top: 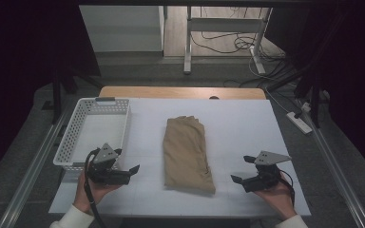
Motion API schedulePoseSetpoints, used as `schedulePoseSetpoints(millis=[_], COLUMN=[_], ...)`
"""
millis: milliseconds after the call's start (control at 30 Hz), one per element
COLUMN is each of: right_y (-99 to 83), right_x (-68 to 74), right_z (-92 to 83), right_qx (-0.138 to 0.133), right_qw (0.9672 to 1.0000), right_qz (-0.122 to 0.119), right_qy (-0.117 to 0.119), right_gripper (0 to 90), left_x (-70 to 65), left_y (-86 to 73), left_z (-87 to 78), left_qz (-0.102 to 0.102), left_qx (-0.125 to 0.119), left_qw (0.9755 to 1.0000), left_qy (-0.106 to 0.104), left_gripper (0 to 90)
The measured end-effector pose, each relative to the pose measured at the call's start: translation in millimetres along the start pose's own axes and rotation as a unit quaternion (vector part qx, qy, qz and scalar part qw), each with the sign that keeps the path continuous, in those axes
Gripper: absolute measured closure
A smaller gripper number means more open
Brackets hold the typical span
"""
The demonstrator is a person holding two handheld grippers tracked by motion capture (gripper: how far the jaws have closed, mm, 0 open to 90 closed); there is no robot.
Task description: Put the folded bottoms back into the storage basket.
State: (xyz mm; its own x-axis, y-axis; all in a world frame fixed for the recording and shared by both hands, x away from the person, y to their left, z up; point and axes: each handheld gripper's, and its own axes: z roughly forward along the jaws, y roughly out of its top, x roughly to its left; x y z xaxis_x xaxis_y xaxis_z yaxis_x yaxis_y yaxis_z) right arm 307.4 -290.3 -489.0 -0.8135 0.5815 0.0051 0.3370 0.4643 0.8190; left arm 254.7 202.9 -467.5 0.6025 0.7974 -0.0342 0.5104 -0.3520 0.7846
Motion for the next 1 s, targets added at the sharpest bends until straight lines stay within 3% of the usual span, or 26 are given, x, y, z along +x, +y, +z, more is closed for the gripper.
schedulePoseSetpoints(millis=[667, 1000], right_y=[-0.6, 6.5], right_x=[-0.9, 3.4], right_z=[0.9, -0.3], right_qx=[0.004, -0.009], right_qw=[1.0, 0.9999], right_qz=[0.003, -0.002], right_qy=[0.0, 0.008], right_gripper=[8.4, 8.4], left_x=[1.1, 1.7], left_y=[-0.2, 0.4], left_z=[-0.7, -1.6], left_qz=[-0.003, -0.006], left_qx=[0.003, 0.002], left_qw=[1.0, 1.0], left_qy=[-0.005, -0.005], left_gripper=[11.8, 12.8])
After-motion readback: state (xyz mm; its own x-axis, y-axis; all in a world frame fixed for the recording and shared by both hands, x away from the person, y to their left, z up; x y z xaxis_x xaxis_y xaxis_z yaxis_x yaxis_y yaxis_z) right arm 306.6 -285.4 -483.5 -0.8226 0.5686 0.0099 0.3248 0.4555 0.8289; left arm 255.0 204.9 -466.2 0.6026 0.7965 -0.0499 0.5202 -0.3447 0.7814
